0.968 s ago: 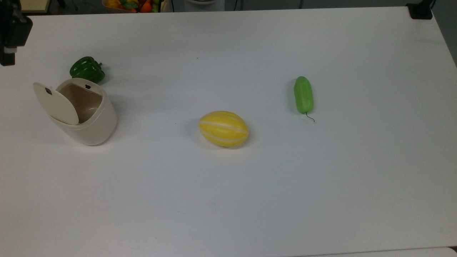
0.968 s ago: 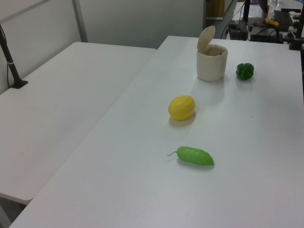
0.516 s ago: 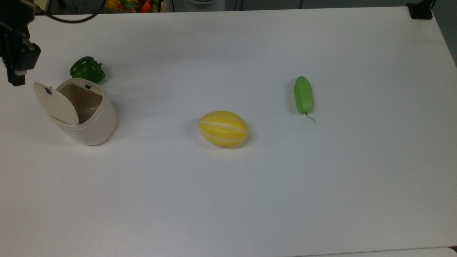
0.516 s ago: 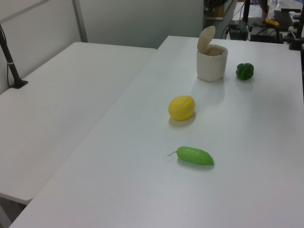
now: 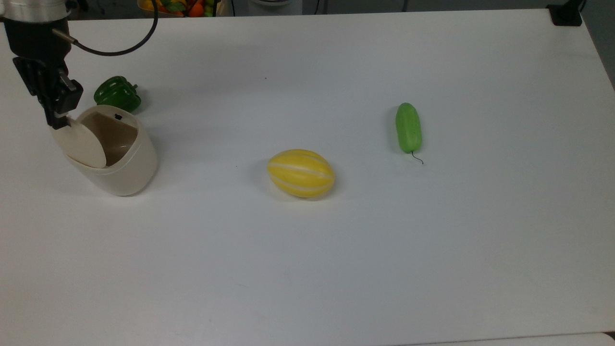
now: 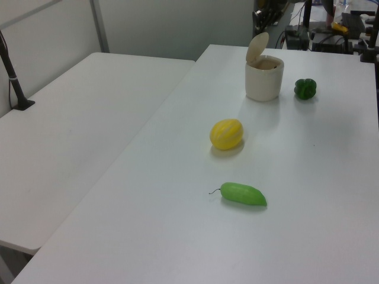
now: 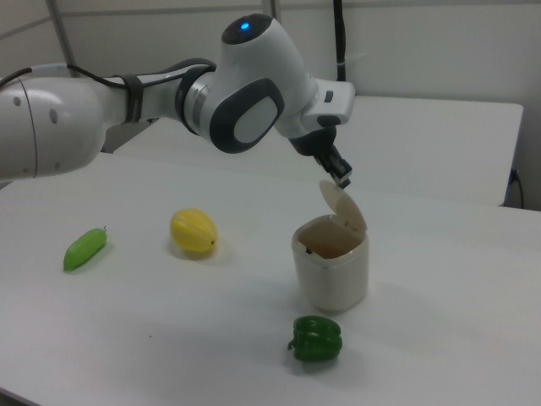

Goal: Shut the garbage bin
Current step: 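Move the gripper over to the open lid of the cream bin, then push the open flip lid down onto the bin with the gripper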

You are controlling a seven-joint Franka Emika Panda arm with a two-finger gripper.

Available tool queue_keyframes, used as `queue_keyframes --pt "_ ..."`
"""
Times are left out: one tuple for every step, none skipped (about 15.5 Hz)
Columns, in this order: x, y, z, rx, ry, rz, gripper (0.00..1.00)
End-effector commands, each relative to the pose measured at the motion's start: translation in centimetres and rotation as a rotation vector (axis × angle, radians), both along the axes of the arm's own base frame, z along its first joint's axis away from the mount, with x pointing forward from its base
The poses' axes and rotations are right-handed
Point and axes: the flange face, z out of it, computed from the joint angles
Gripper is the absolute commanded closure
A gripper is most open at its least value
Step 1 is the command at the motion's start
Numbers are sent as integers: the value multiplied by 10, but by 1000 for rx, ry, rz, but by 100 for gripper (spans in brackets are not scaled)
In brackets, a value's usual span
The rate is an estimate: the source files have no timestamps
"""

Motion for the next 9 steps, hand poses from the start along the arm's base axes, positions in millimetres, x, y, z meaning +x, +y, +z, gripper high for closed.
queue_keyframes --pt "-8 7 -5 53 85 4 91" --pt "-9 8 -7 59 107 9 91" --pt "-10 11 -11 62 136 14 92" --pt "-9 18 -13 65 158 28 93" --pt "-9 21 -16 67 170 34 93" --pt "-9 23 -19 69 177 36 94" --pt "-11 23 -24 71 193 38 95" --pt "-12 24 -29 73 207 42 95" --pt "-11 26 -33 70 223 51 95"
